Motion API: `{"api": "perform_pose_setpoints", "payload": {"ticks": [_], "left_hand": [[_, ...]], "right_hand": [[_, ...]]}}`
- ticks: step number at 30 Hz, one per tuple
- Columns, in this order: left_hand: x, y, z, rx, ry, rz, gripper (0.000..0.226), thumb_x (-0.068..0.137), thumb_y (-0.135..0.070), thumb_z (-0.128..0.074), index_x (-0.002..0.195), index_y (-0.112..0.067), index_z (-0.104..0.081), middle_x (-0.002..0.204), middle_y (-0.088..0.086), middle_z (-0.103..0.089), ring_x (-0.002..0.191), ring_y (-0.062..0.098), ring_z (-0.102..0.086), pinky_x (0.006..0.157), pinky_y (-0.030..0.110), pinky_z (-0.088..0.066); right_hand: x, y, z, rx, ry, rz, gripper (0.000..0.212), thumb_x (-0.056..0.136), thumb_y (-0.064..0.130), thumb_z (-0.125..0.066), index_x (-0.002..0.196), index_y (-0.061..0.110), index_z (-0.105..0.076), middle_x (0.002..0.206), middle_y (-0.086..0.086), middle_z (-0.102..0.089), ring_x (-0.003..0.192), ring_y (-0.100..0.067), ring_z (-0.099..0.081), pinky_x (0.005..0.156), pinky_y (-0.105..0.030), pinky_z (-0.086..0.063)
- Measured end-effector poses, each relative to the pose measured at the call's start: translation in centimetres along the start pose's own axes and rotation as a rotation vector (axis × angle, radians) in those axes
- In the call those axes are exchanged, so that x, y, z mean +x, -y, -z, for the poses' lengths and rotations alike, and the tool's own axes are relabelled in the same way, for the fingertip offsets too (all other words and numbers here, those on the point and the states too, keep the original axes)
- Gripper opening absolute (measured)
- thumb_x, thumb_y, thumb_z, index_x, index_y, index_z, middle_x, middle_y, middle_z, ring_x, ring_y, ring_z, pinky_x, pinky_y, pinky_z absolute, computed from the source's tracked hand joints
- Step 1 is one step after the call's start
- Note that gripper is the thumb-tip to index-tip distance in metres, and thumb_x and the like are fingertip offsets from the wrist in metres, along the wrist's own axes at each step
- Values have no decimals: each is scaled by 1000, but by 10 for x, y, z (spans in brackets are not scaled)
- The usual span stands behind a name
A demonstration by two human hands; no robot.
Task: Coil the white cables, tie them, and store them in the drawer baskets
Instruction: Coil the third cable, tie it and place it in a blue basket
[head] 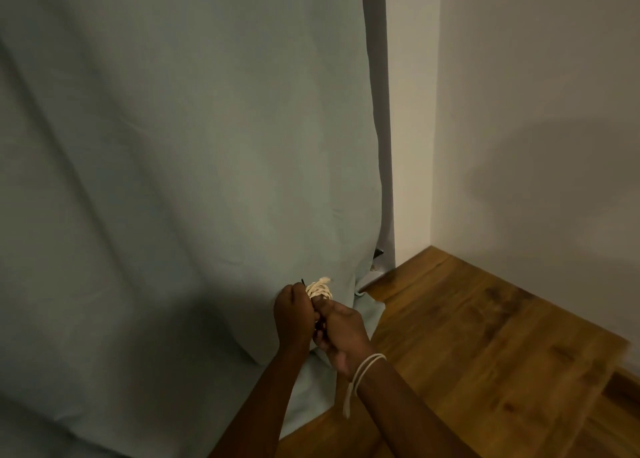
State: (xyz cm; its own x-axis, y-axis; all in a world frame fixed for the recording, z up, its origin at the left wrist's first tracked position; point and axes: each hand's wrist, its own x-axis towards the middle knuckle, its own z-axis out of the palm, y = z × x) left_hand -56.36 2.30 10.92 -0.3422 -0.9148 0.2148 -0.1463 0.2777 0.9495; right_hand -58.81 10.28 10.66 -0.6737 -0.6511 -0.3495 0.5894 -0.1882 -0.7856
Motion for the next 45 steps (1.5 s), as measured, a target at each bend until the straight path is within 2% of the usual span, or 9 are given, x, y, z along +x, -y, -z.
{"api": "perform_pose_setpoints", "payload": {"ticks": [4, 12, 17, 22, 27, 32, 35, 39, 45], "left_hand": [[0, 5, 5, 28, 35, -88, 35, 94, -4, -46, 61, -13, -46, 62, 5, -53, 62, 25, -49, 56, 32, -37], [-1, 10, 13, -28, 89, -122, 27, 96, -9, -47, 73, -17, -56, 76, 7, -65, 72, 22, -62, 64, 35, -50], [4, 8, 21, -19, 45, -128, 20, 98, -9, -47, 82, -7, -59, 81, 11, -64, 75, 25, -61, 61, 27, -47], [9, 1, 28, 60, -76, -142, 21, 100, -12, -46, 95, 1, -61, 84, 8, -60, 78, 21, -57, 56, 7, -36], [5, 0, 33, 29, -51, -192, 17, 100, -10, -48, 91, -4, -62, 81, 4, -61, 71, 13, -56, 59, 3, -41], [1, 7, 37, 11, 22, -204, 16, 99, -12, -50, 85, -11, -59, 78, 1, -62, 70, 5, -58, 58, 10, -43], [0, 8, 37, -60, 79, -192, 14, 99, -16, -50, 92, -11, -62, 85, 2, -67, 78, 8, -63, 62, 7, -47], [-3, 7, 35, -143, 118, -171, 15, 99, -18, -51, 96, -12, -64, 91, 3, -69, 84, 12, -67, 66, 11, -51], [-11, -3, 35, -209, 158, -176, 13, 98, -20, -53, 98, -19, -66, 92, -4, -71, 83, 3, -68, 68, 10, -51]], "right_hand": [[9, -3, -1, 69, 57, -80, 21, 98, 20, -57, 85, 8, -68, 58, -3, -56, 47, -14, -41, 47, -26, -29], [7, 7, -4, 102, 110, -190, 12, 98, 11, -56, 92, 6, -65, 61, -4, -55, 39, -6, -45, 34, -17, -34], [-6, 14, -7, 128, 166, -194, 12, 95, 3, -57, 97, -3, -67, 70, -9, -64, 57, -10, -55, 44, -16, -48], [-20, 12, -10, 85, 88, 123, 11, 89, -1, -66, 95, -6, -74, 88, -19, -76, 80, -22, -72, 81, -30, -60], [-22, 20, -15, -43, 179, 326, 12, 87, 1, -68, 94, -3, -76, 93, -19, -76, 86, -23, -73, 86, -31, -59], [-10, 24, -6, -337, 192, 489, 21, 82, -6, -71, 99, 6, -75, 89, -18, -77, 83, -26, -74, 77, -32, -61], [-5, 26, -6, -267, 161, 426, 18, 84, -2, -71, 100, 3, -76, 89, -19, -76, 77, -27, -71, 78, -37, -61], [-7, 30, -11, -45, 93, 231, 15, 91, -1, -59, 90, -3, -74, 66, -9, -65, 54, -13, -55, 58, -24, -53], [-9, 38, -13, -73, 65, 250, 22, 90, 3, -61, 69, 8, -65, 62, -8, -55, 51, -13, -50, 51, -23, -47]]}}
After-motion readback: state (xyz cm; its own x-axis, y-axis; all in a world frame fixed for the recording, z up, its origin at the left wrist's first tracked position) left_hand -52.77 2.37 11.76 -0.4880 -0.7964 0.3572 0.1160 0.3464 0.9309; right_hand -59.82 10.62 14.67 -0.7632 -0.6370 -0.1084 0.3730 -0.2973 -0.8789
